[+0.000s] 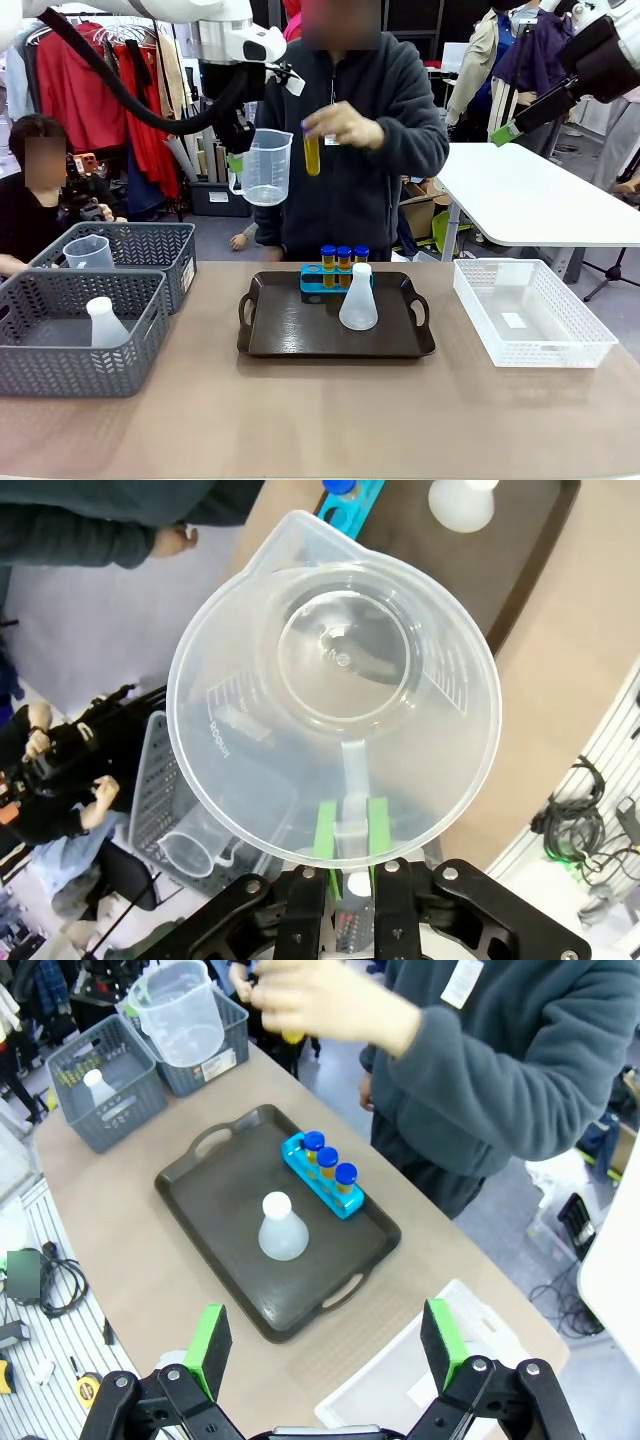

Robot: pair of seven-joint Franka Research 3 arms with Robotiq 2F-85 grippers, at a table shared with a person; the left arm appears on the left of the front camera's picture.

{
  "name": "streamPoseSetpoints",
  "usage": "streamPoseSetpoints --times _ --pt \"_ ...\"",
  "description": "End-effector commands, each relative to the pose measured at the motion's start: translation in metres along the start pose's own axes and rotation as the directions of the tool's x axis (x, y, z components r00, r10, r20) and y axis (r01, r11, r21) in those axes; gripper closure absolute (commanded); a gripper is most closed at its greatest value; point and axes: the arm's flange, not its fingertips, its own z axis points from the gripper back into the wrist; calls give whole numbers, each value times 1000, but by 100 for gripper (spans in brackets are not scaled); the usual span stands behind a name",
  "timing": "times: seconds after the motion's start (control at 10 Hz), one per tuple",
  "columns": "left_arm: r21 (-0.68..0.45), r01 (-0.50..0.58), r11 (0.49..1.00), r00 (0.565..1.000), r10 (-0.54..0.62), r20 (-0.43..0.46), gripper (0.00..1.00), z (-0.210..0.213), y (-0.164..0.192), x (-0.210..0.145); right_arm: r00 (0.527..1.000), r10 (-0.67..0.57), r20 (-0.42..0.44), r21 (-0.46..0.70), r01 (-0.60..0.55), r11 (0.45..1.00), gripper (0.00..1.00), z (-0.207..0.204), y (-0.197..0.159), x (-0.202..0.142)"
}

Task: Prepare the laboratory tools.
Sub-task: Pick up one Large Measuring Cup and place it on the Handle tray.

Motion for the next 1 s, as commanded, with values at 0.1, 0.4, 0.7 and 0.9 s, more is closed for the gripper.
streamPoseSetpoints --times 0.1,0.4,0.7,0.9 --pt "-9 -13 1000 1000 13 15 100 12 5 -13 1000 1 20 14 -1 1000 0 1 0 1" --pt "11 -16 1000 1000 16 5 100 12 4 -10 1000 1 20 14 -1 1000 0 1 0 1" --pt "11 -16 1000 1000 16 5 100 12 4 -10 1000 1 20 14 -1 1000 0 1 0 1" --pt "11 -16 1000 1000 16 5 100 12 4 -10 1000 1 20 14 -1 1000 0 1 0 1"
